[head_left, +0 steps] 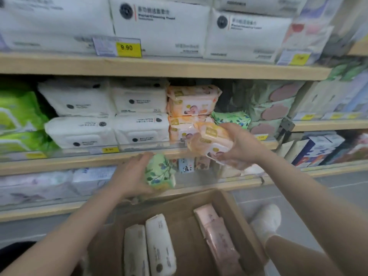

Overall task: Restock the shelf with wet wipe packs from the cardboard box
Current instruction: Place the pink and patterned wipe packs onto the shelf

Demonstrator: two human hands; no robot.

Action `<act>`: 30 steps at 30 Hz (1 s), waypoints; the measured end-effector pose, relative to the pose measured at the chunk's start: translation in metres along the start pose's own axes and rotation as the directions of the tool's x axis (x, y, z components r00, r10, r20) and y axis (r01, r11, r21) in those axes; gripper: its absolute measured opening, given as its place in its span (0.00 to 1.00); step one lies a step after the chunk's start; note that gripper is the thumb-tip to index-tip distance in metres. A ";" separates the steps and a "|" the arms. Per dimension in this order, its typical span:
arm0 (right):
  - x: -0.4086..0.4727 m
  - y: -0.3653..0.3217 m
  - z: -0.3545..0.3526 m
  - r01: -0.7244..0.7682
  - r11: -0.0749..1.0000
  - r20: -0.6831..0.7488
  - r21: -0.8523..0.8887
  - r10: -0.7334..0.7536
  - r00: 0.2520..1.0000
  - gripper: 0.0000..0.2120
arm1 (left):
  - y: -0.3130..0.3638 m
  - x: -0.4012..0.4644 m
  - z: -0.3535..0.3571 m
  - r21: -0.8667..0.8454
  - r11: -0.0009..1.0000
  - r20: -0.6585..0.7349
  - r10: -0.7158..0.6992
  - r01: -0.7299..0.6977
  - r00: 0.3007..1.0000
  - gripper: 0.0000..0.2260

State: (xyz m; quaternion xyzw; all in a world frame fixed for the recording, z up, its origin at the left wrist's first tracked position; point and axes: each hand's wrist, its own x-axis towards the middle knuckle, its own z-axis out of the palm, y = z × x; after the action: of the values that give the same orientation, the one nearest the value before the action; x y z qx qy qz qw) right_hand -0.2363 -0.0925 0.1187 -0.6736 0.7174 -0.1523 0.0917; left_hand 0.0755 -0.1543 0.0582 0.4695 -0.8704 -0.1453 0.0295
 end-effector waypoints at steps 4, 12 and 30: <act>0.057 -0.024 -0.010 0.168 0.952 -0.046 -0.256 -0.186 0.982 0.42 | -0.031 0.011 -0.019 0.062 0.997 -0.072 -0.039 0.044 0.997 0.46; 0.150 -0.041 -0.007 0.228 0.921 0.148 -0.315 -0.190 0.971 0.43 | -0.054 0.028 -0.032 0.057 0.995 -0.146 -0.079 0.088 0.986 0.45; 0.120 -0.018 0.006 0.268 0.906 -0.170 -0.328 -0.336 0.927 0.39 | -0.031 0.025 -0.021 -0.002 0.998 -0.050 -0.067 0.067 0.996 0.47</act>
State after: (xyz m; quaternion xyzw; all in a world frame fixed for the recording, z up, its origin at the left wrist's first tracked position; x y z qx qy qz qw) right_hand -0.2266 -0.2133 0.1284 -0.7617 0.6241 -0.1289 -0.1167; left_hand 0.0907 -0.1957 0.0676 0.5019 -0.8532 -0.1343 0.0466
